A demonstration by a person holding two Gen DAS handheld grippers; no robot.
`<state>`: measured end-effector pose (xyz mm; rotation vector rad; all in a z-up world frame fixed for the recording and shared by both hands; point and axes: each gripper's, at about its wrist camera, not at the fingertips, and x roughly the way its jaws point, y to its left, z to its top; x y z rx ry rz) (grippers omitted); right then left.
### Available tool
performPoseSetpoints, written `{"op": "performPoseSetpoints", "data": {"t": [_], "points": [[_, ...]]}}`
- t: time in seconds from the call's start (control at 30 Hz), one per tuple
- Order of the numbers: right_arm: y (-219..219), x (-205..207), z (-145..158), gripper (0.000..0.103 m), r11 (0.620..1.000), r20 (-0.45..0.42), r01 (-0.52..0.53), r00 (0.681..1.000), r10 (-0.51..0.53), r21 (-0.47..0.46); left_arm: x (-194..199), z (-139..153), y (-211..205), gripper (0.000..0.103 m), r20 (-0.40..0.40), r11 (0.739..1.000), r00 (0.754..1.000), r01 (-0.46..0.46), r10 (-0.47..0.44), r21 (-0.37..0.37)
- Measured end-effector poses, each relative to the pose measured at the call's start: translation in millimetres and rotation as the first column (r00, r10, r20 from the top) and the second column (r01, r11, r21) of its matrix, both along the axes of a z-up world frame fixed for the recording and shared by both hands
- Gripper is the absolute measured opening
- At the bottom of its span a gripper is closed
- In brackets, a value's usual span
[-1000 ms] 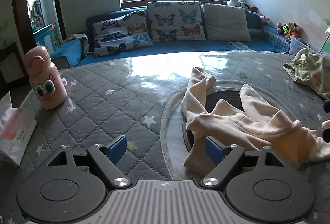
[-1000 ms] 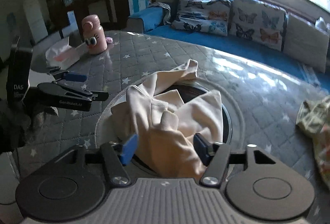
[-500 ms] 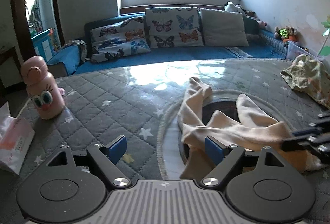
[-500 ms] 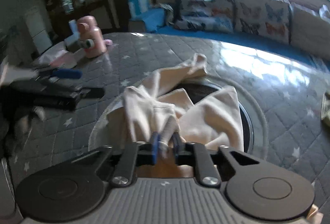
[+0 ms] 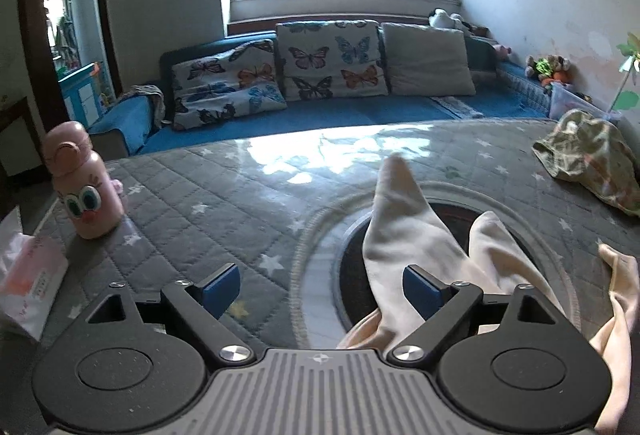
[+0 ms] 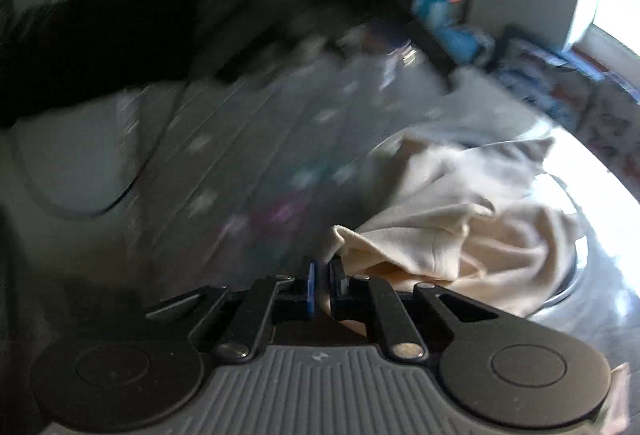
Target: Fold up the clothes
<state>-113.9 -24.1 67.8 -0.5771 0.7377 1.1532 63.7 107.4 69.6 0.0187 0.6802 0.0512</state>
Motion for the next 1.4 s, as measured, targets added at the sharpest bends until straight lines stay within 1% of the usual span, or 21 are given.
{"op": "performPoseSetpoints", "data": {"t": [0.13,0.27,0.4,0.47,0.5,0.53,0.57,0.63,0.67,0.7,0.77,0.8,0.87,1.0,1.03,1.1,1.23,1.3,1.33,1.37,1.4], "points": [[-5.0,-3.5,-8.7,0.01,1.0,-0.077,0.009,0.997,-0.008,0.002,5.0,-9.3,-27.9,0.091,-0.029,0.998,0.998,0.058,-0.058,-0.006],[-25.3,2.5,5.2,0.017,0.995,-0.12,0.069,0.991,-0.06,0.07,9.2,-18.2,-58.0,0.09,-0.049,0.991,0.99,0.131,-0.131,-0.011],[-55.1,20.1,15.9,0.02,0.975,-0.125,0.198,0.975,-0.185,0.1,10.9,-30.8,-84.2,0.087,-0.076,0.978,0.976,0.208,-0.206,0.022],[-71.2,33.3,18.7,0.026,0.949,-0.113,0.298,0.952,-0.286,0.103,12.4,-37.6,-88.9,0.08,-0.098,0.975,0.972,0.22,-0.216,0.034],[-78.7,41.1,20.0,0.026,0.93,-0.104,0.353,0.934,-0.342,0.105,13.3,-41.0,-90.1,0.078,-0.11,0.974,0.97,0.222,-0.216,0.039],[-86.3,48.9,21.3,0.027,0.907,-0.095,0.406,0.913,-0.398,0.106,14.2,-44.1,-91.1,0.07,-0.122,0.974,0.969,0.223,-0.216,0.043],[-91.1,57.2,21.2,0.031,0.884,-0.084,0.456,0.889,-0.449,0.104,14.9,-46.4,-91.1,0.06,-0.134,0.974,0.967,0.222,-0.215,0.042],[-100.0,73.7,20.7,0.039,0.829,-0.063,0.55,0.835,-0.547,0.102,15.1,-50.4,-89.8,0.049,-0.153,0.975,0.965,0.22,-0.212,0.034],[-104.5,82.0,20.4,0.04,0.797,-0.052,0.595,0.804,-0.593,0.101,14.0,-51.2,-88.7,0.042,-0.157,0.975,0.964,0.222,-0.215,0.027],[-108.9,90.3,20.2,0.04,0.764,-0.041,0.638,0.769,-0.637,0.101,12.1,-50.7,-88.0,0.039,-0.155,0.974,0.963,0.225,-0.219,0.023],[-113.6,104.3,14.7,0.04,0.718,-0.043,0.689,0.724,-0.688,0.099,7.9,-49.0,-86.5,0.025,-0.149,0.973,0.962,0.232,-0.227,0.016],[-115.9,110.4,11.2,0.04,0.699,-0.044,0.708,0.705,-0.708,0.101,4.7,-46.5,-85.3,0.023,-0.14,0.972,0.963,0.235,-0.23,0.015],[-122.1,119.9,2.7,0.04,0.656,-0.052,0.747,0.663,-0.746,0.106,-1.8,-40.9,-82.9,0.012,-0.122,0.972,0.966,0.233,-0.229,0.019],[-136.1,134.9,-16.9,0.04,0.573,-0.053,0.814,0.579,-0.814,0.099,-15.0,-30.7,-67.4,0.008,-0.09,0.979,0.975,0.204,-0.203,0.009],[-138.5,137.1,-20.3,0.039,0.56,-0.061,0.824,0.566,-0.822,0.09,-18.0,-28.9,-62.6,0.007,-0.084,0.981,0.978,0.192,-0.19,0.01],[-141.4,140.6,-27.0,0.035,0.54,-0.074,0.839,0.544,-0.836,0.072,-22.2,-25.8,-53.4,0.007,-0.077,0.987,0.984,0.162,-0.162,0.002],[-143.6,135.8,-30.7,0.01,0.528,-0.046,0.845,0.532,-0.845,0.082,-22.8,-19.3,-44.1,0.009,-0.076,0.989,0.987,0.138,-0.142,-0.054],[-147.7,131.7,-28.5,0.005,0.517,-0.041,0.851,0.522,-0.852,0.091,-20.3,-17.7,-51.0,0.014,-0.071,0.987,0.986,0.148,-0.152,-0.057],[-149.9,129.7,-27.4,0.005,0.512,-0.04,0.854,0.517,-0.855,0.095,-18.5,-17.4,-57.1,0.026,-0.067,0.986,0.985,0.158,-0.161,-0.052],[-152.0,127.7,-26.3,0.004,0.506,-0.038,0.856,0.512,-0.858,0.1,-16.7,-17.1,-63.3,0.044,-0.064,0.985,0.983,0.168,-0.17,-0.046],[-154.6,124.7,-24.3,0.004,0.504,-0.032,0.857,0.51,-0.86,0.105,-14.9,-16.7,-69.4,0.052,-0.06,0.983,0.982,0.177,-0.179,-0.04]]}}
